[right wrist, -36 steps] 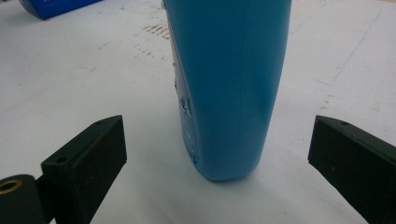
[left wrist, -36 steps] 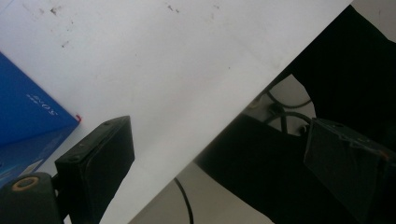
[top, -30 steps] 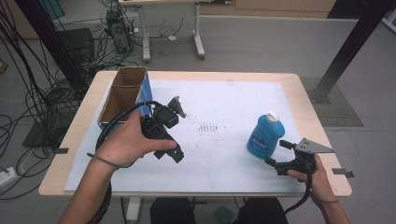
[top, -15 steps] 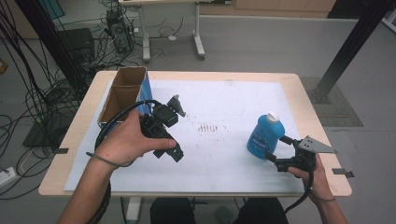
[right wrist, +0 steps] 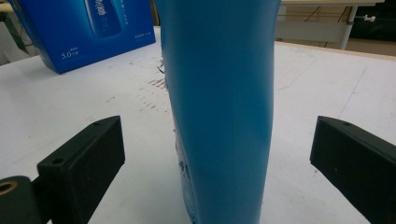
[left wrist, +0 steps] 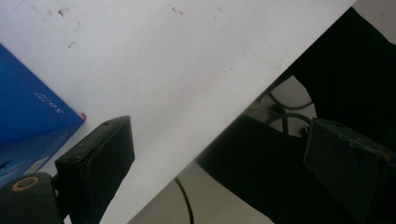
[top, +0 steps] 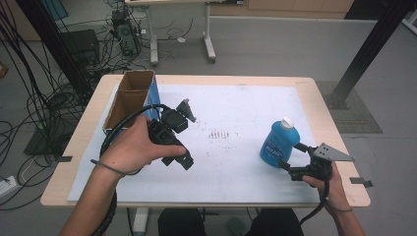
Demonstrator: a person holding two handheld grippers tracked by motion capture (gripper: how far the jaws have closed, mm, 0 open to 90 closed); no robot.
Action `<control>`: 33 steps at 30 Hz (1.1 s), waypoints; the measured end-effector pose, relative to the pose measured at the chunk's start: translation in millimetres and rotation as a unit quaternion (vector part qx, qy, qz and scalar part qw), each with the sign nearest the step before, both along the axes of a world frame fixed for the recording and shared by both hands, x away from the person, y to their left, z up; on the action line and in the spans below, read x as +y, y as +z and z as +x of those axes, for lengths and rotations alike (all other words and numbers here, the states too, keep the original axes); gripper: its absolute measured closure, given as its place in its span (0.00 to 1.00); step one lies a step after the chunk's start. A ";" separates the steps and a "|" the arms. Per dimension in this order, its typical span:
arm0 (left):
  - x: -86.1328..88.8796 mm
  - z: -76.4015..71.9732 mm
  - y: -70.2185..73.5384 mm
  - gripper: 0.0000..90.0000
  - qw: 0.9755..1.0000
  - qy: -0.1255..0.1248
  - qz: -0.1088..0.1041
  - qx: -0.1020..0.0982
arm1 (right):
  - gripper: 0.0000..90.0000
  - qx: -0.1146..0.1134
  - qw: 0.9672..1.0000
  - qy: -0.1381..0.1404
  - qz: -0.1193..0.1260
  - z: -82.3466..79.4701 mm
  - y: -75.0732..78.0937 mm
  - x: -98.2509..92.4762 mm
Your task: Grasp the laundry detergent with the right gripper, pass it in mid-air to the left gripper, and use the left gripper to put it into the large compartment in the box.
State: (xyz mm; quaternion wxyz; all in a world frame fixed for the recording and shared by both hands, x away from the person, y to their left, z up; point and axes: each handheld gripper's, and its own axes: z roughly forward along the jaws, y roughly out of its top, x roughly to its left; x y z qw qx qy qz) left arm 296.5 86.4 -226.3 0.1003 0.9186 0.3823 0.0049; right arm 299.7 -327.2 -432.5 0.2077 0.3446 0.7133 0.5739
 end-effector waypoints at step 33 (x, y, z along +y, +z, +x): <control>4.8 0.8 -1.5 0.10 1.000 0.004 0.000 0.006 | 0.03 -0.005 1.000 0.006 0.009 26.8 -4.2 24.9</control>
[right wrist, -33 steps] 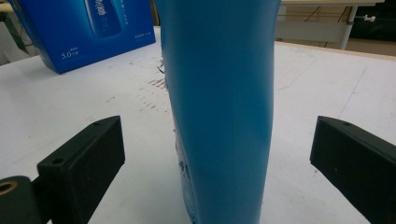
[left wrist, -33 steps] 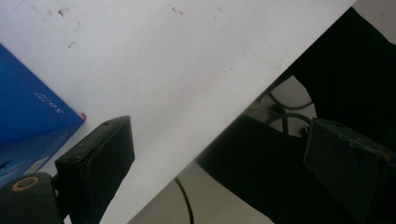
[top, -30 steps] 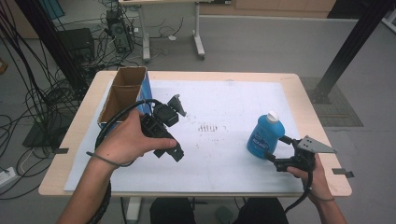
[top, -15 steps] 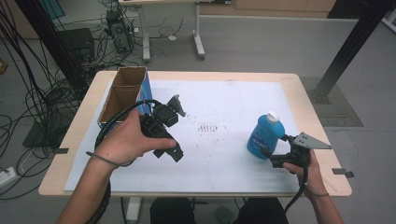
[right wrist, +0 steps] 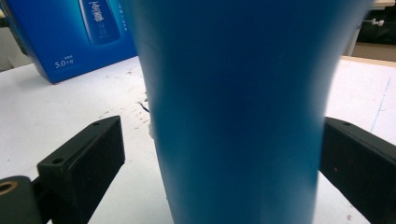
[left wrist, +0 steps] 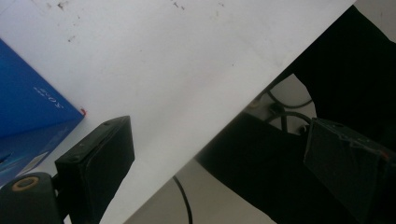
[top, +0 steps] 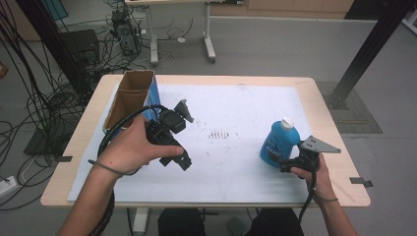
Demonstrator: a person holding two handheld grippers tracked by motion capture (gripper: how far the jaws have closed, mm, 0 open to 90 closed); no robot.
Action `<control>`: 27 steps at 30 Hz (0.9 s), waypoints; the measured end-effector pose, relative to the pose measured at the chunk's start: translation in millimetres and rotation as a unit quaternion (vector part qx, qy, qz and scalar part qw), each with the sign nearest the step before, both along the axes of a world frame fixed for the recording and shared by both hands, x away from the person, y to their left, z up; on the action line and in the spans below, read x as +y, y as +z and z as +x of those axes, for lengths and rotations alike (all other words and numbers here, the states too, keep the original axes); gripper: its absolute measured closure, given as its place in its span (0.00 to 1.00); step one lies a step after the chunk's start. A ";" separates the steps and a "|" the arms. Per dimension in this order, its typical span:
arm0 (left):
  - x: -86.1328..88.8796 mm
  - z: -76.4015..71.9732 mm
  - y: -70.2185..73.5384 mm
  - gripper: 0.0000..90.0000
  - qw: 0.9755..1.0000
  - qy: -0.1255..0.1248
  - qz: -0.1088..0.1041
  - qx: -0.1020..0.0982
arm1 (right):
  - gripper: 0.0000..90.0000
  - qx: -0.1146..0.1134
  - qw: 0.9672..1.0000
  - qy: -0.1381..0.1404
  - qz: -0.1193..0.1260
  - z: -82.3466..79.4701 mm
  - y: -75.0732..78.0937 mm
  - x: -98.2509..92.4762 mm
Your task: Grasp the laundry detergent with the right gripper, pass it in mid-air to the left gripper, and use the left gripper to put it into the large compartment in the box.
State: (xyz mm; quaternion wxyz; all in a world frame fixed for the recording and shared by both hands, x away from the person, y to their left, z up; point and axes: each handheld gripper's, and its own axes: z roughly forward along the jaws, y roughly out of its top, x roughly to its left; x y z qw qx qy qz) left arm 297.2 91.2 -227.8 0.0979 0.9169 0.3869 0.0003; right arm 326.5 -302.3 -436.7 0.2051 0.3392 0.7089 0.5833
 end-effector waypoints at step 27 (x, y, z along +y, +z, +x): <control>-2.2 1.3 -2.5 0.10 1.000 -0.008 0.009 -0.001 | 0.04 0.001 1.000 0.004 0.010 -0.7 -0.6 1.7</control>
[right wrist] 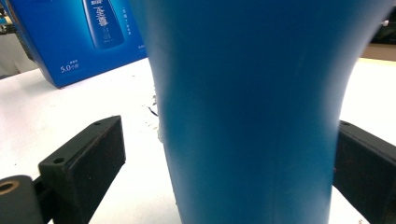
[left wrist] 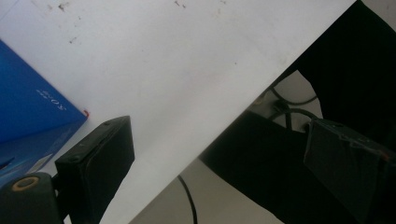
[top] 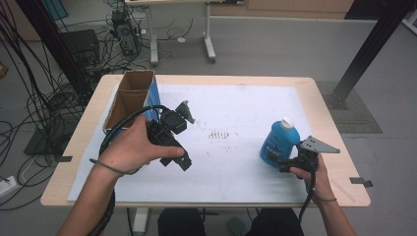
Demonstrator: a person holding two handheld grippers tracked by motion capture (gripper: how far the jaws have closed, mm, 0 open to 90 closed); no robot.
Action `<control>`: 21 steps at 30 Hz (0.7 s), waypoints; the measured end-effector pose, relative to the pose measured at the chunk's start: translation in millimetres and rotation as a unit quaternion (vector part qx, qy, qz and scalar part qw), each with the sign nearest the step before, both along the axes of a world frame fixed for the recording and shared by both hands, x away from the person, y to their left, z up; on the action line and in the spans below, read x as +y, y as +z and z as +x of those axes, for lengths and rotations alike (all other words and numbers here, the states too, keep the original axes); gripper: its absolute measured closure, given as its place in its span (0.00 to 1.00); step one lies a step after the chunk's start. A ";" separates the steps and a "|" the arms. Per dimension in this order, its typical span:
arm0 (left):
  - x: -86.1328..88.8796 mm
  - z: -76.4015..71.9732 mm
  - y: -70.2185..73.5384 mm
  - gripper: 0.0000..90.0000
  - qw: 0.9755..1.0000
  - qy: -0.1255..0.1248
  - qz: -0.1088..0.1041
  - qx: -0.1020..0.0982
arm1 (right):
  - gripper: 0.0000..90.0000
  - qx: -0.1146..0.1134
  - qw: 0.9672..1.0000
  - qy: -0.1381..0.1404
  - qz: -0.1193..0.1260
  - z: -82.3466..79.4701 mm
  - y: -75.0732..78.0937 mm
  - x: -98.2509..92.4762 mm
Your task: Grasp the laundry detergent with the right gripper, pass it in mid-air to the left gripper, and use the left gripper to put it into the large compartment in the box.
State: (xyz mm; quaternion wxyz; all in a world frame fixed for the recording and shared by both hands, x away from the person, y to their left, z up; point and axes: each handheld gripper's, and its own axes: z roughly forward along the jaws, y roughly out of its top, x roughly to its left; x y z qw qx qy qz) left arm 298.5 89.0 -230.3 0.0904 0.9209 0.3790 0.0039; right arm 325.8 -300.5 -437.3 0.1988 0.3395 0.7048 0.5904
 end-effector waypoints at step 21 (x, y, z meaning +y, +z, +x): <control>-0.2 0.0 0.9 0.10 1.000 0.000 0.002 0.001 | 0.04 0.002 1.000 0.000 0.004 -0.2 0.3 -0.7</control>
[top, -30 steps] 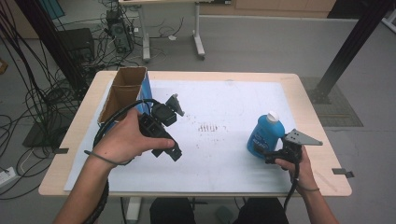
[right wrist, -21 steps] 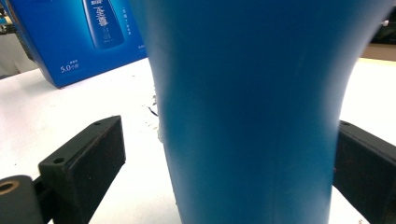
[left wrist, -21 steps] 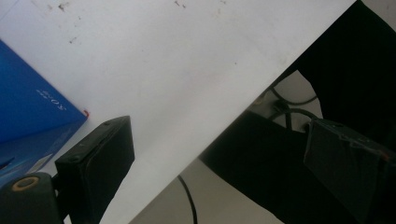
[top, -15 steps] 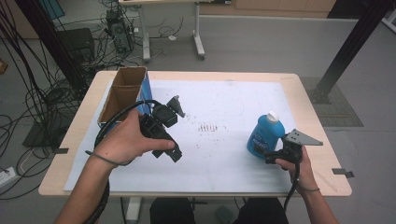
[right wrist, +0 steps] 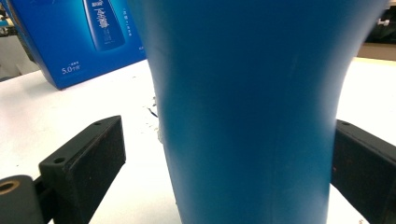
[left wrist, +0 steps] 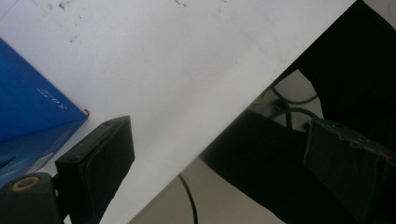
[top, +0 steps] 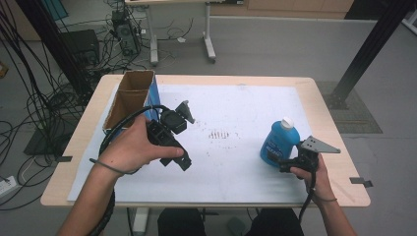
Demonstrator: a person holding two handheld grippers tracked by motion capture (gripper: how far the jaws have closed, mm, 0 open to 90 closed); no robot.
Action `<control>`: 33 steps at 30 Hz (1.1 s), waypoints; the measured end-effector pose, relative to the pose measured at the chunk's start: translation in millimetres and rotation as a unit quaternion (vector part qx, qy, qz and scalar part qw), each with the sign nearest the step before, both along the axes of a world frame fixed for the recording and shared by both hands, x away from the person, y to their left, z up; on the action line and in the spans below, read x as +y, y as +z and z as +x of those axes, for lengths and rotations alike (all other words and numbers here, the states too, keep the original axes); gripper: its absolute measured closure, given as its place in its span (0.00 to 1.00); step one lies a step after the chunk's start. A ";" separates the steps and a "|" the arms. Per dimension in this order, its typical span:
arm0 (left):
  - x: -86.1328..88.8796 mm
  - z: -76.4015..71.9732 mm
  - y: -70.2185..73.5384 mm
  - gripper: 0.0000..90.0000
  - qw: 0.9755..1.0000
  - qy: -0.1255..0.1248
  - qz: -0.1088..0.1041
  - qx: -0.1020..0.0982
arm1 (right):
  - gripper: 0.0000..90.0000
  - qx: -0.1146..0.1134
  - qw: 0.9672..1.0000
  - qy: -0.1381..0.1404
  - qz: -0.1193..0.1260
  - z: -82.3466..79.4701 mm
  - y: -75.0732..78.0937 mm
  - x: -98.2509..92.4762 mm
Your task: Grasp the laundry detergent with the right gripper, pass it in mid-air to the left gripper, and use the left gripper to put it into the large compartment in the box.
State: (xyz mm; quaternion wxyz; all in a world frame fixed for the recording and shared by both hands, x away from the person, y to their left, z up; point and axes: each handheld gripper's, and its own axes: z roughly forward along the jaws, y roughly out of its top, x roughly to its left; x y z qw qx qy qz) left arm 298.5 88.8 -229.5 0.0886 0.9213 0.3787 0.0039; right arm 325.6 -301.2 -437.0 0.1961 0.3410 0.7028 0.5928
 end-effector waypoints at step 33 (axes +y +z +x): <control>-3.1 0.7 3.6 0.10 1.000 -0.004 0.000 -0.003 | 0.04 -0.002 1.000 0.005 0.001 0.7 0.1 0.4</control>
